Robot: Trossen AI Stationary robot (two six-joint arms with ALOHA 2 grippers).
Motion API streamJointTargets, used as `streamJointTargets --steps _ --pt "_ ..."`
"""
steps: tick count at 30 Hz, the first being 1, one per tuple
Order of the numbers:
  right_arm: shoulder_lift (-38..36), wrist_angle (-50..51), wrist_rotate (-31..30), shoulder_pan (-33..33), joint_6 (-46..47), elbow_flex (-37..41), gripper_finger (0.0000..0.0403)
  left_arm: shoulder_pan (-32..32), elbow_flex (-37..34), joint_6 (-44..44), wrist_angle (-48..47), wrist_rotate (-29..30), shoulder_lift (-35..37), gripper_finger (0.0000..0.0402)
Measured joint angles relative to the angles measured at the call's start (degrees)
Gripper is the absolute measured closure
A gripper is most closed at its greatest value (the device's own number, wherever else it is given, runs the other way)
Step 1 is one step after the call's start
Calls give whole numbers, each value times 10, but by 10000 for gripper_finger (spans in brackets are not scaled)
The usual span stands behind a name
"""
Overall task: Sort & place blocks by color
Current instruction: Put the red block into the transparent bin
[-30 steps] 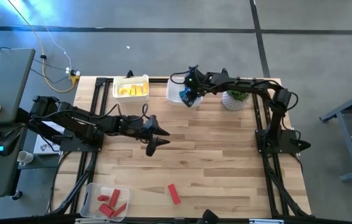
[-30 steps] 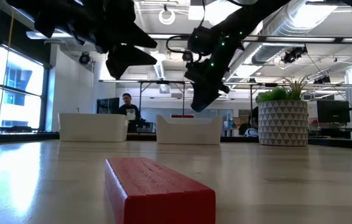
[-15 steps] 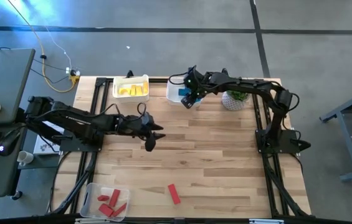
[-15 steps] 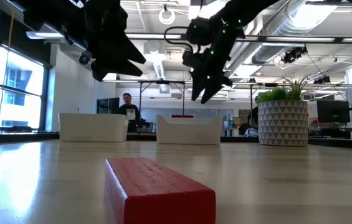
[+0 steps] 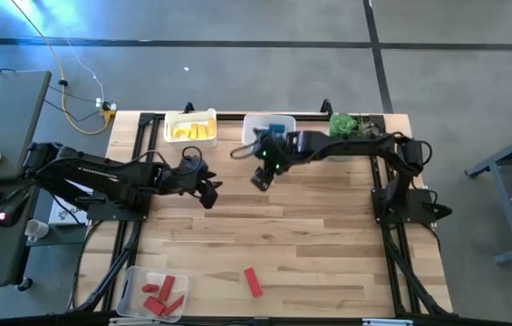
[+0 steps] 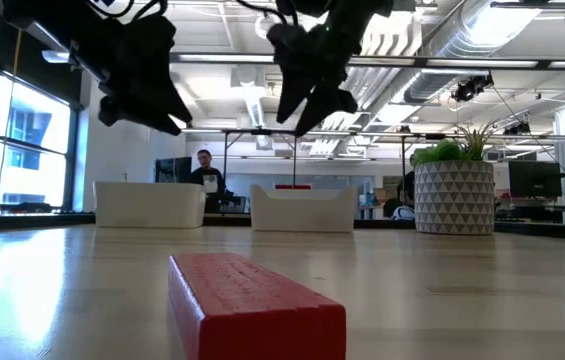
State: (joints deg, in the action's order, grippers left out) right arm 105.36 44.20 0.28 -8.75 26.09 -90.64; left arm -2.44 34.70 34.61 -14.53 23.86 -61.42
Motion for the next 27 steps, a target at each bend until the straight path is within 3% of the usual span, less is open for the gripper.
streamJointTargets --steps 15,27 --pt "0 -108 -3 146 -2 -8 203 -2 0 24 -65 45 10 222" --pt "0 -51 -103 218 -70 -134 203 -2 0 47 -89 96 10 222"
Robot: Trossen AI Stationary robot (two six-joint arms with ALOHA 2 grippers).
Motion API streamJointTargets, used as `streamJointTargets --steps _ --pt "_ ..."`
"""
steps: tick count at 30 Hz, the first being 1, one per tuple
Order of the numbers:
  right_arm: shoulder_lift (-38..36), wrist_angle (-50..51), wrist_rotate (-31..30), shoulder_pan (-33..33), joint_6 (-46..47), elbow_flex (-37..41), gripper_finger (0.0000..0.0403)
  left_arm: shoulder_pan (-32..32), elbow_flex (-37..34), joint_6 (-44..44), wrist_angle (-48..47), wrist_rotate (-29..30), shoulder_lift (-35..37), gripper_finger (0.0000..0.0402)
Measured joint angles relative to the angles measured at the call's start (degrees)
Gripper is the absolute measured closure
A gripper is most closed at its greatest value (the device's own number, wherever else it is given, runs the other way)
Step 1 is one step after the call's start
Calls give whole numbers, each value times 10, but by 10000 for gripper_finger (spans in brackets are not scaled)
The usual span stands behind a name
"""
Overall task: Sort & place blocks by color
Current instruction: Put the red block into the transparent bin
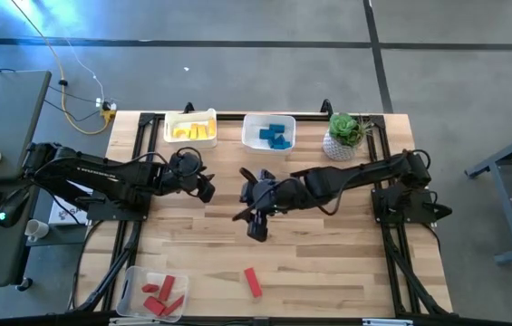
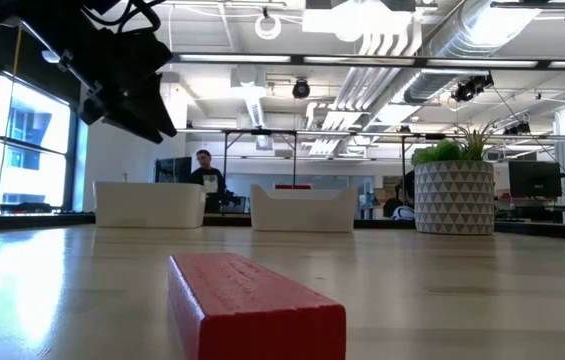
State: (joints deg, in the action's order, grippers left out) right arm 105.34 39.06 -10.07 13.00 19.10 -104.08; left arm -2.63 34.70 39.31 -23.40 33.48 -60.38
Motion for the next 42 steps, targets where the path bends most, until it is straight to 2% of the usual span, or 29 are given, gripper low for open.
streamJointTargets --steps 11,18,25,31,37,42 --pt "0 60 -1 37 83 -31 203 0 0 6 0 23 0 222" --pt "23 8 8 65 120 -32 203 0 0 11 1 5 0 222" --pt "62 -65 55 75 167 -32 203 0 0 11 -2 -21 0 222" --pt "82 -115 63 77 171 -32 203 0 0 11 -18 -36 0 222" --pt "118 -70 73 76 229 -32 203 0 0 11 -26 -52 0 222" --pt "145 18 90 76 304 -32 203 0 0 11 -28 -63 0 222"
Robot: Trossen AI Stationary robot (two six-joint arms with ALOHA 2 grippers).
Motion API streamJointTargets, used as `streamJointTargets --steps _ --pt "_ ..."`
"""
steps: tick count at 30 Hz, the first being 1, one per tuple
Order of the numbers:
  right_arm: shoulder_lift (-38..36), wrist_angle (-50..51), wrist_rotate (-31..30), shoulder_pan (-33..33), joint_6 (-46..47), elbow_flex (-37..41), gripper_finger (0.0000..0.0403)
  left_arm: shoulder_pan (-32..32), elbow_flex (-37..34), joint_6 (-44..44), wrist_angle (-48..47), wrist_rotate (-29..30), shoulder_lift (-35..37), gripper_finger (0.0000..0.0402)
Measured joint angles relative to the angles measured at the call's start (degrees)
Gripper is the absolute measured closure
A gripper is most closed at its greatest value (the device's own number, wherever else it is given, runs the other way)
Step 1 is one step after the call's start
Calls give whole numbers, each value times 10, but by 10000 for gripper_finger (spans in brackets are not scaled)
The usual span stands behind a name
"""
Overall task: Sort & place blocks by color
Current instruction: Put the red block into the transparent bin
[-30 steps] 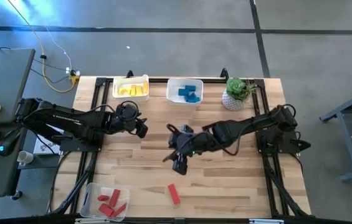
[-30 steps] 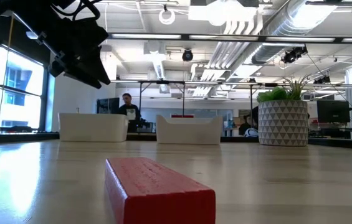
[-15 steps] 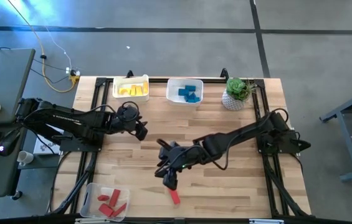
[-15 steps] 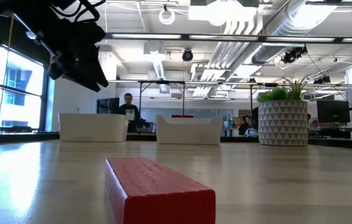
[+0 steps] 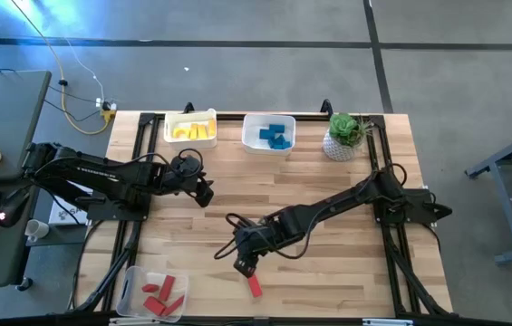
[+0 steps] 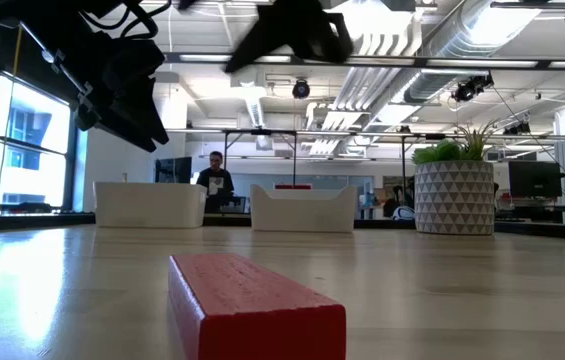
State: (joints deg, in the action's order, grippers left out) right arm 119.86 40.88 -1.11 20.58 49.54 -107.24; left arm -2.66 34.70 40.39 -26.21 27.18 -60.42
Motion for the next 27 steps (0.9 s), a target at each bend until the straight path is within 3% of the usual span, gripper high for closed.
streamJointTargets --steps 5,14,23,27 --pt "11 64 2 8 62 0 203 0 0 2 -2 2 0 222" --pt "14 77 -34 45 114 0 203 0 0 24 -2 5 -1 222" --pt "14 8 -25 70 76 0 203 0 0 31 -4 2 -1 222" --pt "14 -35 -54 72 153 0 203 0 0 31 -6 2 -1 222"
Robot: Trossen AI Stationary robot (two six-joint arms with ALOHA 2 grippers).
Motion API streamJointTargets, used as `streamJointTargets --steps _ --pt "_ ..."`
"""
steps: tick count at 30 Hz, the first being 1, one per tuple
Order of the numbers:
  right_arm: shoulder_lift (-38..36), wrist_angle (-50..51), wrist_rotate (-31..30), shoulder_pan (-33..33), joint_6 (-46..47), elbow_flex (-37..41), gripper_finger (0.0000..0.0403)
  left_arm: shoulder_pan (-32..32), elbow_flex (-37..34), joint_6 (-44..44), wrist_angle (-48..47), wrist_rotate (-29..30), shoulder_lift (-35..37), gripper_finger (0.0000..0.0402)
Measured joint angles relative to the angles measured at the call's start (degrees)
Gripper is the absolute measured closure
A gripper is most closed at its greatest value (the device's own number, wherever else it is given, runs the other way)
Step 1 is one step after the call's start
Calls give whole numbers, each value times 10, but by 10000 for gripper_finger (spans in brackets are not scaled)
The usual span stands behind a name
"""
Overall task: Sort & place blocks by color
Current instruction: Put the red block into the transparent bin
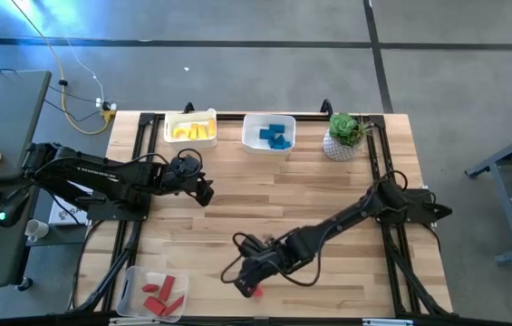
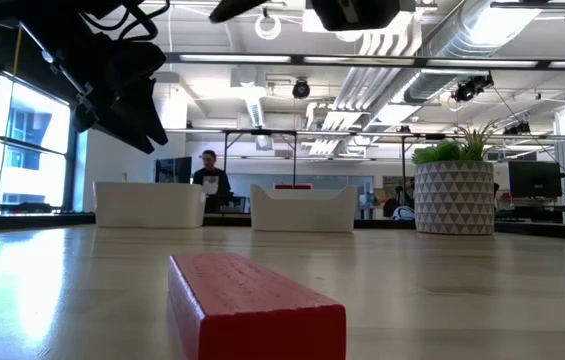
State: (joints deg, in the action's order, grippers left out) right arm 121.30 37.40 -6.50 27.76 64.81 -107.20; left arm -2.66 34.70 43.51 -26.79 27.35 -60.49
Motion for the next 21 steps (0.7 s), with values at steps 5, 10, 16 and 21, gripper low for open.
streamJointTargets --steps 5,10,16,21 --pt "3 -1 -44 3 28 0 203 0 0 -1 0 0 0 222" --pt "32 -3 -22 3 47 0 203 0 0 -1 -5 0 0 222" --pt "76 -15 43 2 67 0 203 0 0 -1 -6 0 0 222" --pt "90 -12 51 3 83 0 203 0 0 -1 -6 -1 0 222"
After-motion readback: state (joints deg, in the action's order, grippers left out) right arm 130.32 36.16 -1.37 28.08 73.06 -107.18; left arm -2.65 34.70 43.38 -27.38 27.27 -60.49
